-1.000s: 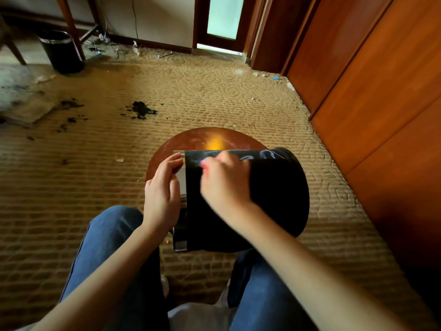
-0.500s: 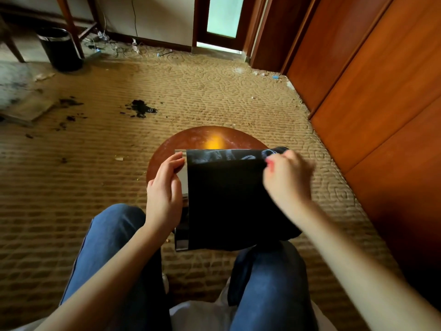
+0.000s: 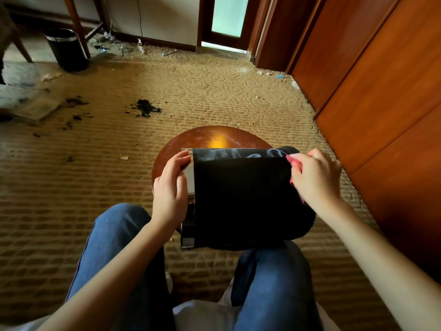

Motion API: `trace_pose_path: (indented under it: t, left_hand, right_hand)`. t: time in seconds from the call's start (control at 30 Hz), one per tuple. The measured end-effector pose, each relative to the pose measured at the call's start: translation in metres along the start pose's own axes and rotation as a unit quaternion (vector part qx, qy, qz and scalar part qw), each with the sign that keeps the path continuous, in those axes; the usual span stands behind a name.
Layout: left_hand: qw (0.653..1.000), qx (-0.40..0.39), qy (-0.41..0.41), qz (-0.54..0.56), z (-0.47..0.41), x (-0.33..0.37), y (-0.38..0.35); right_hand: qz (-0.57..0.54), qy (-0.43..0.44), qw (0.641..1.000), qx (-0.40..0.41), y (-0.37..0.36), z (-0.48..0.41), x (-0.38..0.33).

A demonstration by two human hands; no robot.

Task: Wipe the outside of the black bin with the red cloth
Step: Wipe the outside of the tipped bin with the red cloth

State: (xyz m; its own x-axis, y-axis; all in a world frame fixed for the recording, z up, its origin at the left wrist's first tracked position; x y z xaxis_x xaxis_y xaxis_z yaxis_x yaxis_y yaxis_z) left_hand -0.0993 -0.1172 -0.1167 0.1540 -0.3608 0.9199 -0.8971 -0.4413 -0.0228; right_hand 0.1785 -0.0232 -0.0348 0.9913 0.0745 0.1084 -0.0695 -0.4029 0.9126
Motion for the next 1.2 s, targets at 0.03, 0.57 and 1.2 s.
trace_pose_path:
  t: [0.03, 0.57, 1.2]
  left_hand:
    - [1.0, 0.004, 0.001, 0.009, -0.001, -0.001, 0.0]
    - [0.99, -0.105, 0.035, 0.083, -0.031, -0.016, -0.003]
    - [0.99, -0.064, 0.054, 0.111, -0.031, -0.02, -0.008]
  right_hand:
    - [0.003, -0.019, 1.0, 0.013, -0.001, 0.001, 0.0]
    - [-0.161, 0.365, 0.879, 0.262, 0.026, 0.111, -0.171]
    - [-0.158, 0.322, 0.908, 0.216, 0.034, 0.07, -0.166]
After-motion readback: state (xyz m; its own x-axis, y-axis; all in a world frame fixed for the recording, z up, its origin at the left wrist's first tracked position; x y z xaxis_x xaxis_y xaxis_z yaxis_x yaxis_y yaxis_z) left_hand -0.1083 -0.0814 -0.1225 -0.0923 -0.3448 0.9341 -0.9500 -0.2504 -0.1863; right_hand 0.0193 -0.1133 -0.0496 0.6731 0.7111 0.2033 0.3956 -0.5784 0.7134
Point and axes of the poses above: each hand's wrist, its own z-axis away from the middle knuckle, its own y-axis out of the back of the hand, x = y × z, the point moved 8 cm from there along -z, towards the middle knuckle, and after that the axes turned 15 degrees about z, right-handed, at the moved point
